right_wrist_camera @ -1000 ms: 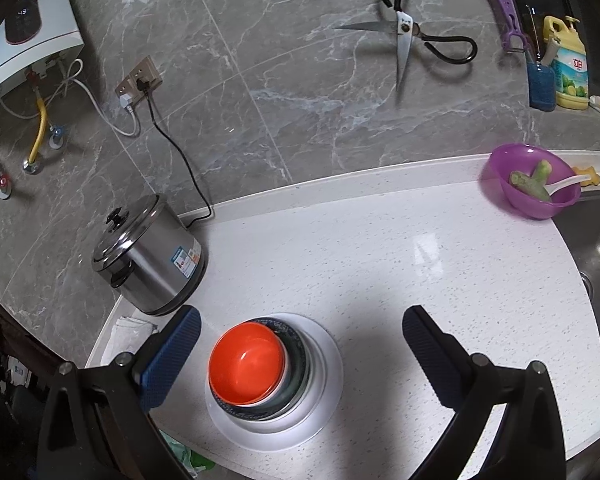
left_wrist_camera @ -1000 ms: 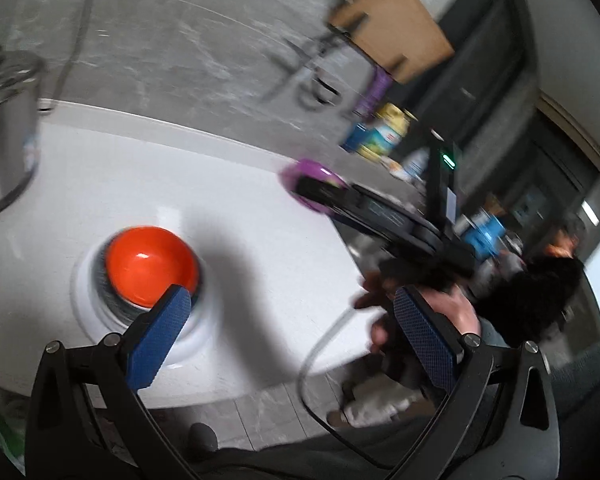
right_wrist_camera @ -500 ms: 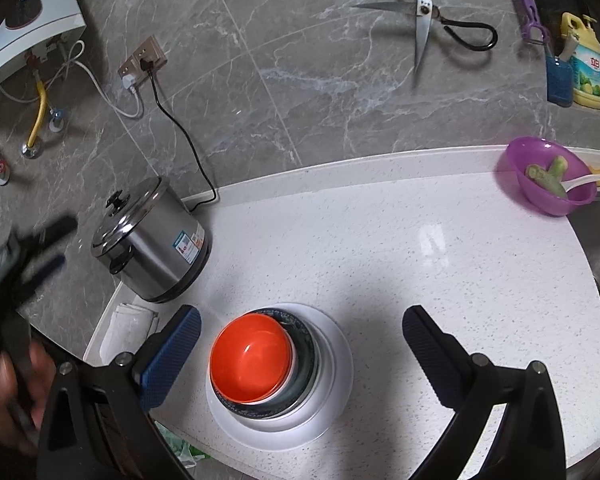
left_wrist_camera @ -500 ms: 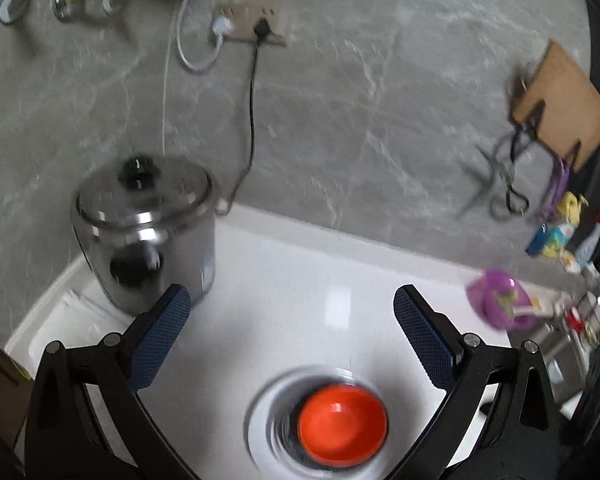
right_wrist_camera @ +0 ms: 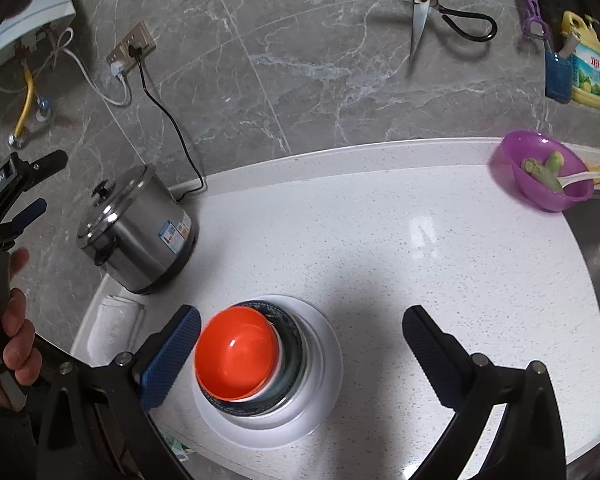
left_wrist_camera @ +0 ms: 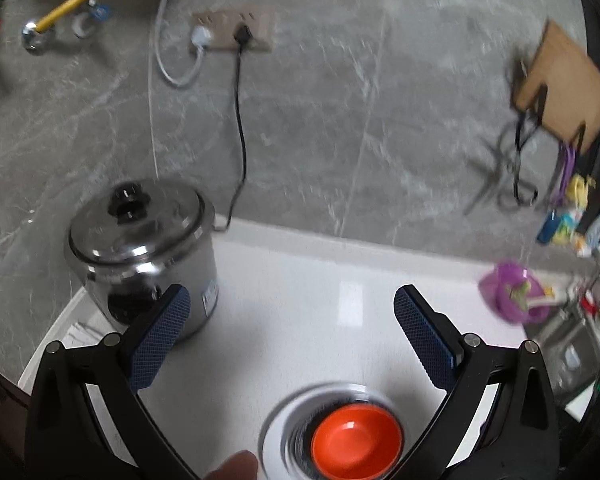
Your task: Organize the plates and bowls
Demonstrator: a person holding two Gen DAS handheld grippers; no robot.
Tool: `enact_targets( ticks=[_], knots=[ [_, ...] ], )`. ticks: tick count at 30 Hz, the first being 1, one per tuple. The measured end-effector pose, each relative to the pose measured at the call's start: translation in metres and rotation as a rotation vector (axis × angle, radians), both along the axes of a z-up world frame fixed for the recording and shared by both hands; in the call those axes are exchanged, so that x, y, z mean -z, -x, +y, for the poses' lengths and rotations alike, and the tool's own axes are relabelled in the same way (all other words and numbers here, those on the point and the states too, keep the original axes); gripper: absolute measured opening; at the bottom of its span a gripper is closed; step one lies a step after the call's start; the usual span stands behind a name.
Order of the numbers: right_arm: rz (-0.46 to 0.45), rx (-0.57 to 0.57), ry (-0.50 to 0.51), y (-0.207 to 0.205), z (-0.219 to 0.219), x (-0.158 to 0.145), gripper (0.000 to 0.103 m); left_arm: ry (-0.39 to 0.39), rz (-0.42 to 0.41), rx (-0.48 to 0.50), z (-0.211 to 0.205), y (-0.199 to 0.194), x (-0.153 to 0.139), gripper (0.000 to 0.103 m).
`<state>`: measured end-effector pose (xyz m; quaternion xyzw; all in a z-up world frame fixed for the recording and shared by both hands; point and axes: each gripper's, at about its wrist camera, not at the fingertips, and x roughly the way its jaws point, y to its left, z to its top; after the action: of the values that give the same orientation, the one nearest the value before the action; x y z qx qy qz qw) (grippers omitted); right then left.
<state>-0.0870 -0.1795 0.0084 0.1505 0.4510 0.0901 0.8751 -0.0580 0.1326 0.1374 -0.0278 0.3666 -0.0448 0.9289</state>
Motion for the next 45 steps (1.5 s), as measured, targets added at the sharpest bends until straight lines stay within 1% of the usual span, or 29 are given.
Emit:
enact_targets(
  ticks=[5,7,10,13,19,28,33,37,41,45],
  knots=[
    [0.028,-0.008,0.047,0.000,0.006,0.006,0.103,-0.032,0.067,0.036,-0.015,0.012,0.030,0.103],
    [0.036,-0.011,0.052,0.002,0.007,0.008,0.103,-0.014,0.087,0.044,-0.015,0.015,0.039,0.103],
    [0.047,-0.019,0.057,0.004,0.010,0.010,0.103,-0.014,0.103,0.033,-0.016,0.020,0.047,0.103],
    [0.054,-0.028,0.061,0.005,0.012,0.012,0.103,-0.002,0.113,0.027,-0.015,0.026,0.050,0.103],
    [0.070,-0.043,0.090,0.007,0.018,0.016,0.103,0.006,0.163,0.023,-0.018,0.029,0.060,0.103],
    [0.086,-0.053,0.133,0.005,0.025,0.019,0.103,0.009,0.183,0.024,-0.021,0.032,0.068,0.103],
    [0.101,-0.057,0.165,0.003,0.028,0.022,0.103,-0.006,0.198,0.020,-0.023,0.030,0.072,0.103],
    [0.122,-0.050,0.187,0.001,0.028,0.026,0.103,-0.033,0.214,0.011,-0.025,0.032,0.078,0.103],
    [0.143,-0.047,0.207,0.001,0.028,0.031,0.103,-0.027,0.256,0.017,-0.027,0.033,0.089,0.103],
    [0.151,-0.048,0.214,0.000,0.030,0.032,0.103,-0.024,0.274,0.023,-0.029,0.036,0.098,0.103]
  ],
)
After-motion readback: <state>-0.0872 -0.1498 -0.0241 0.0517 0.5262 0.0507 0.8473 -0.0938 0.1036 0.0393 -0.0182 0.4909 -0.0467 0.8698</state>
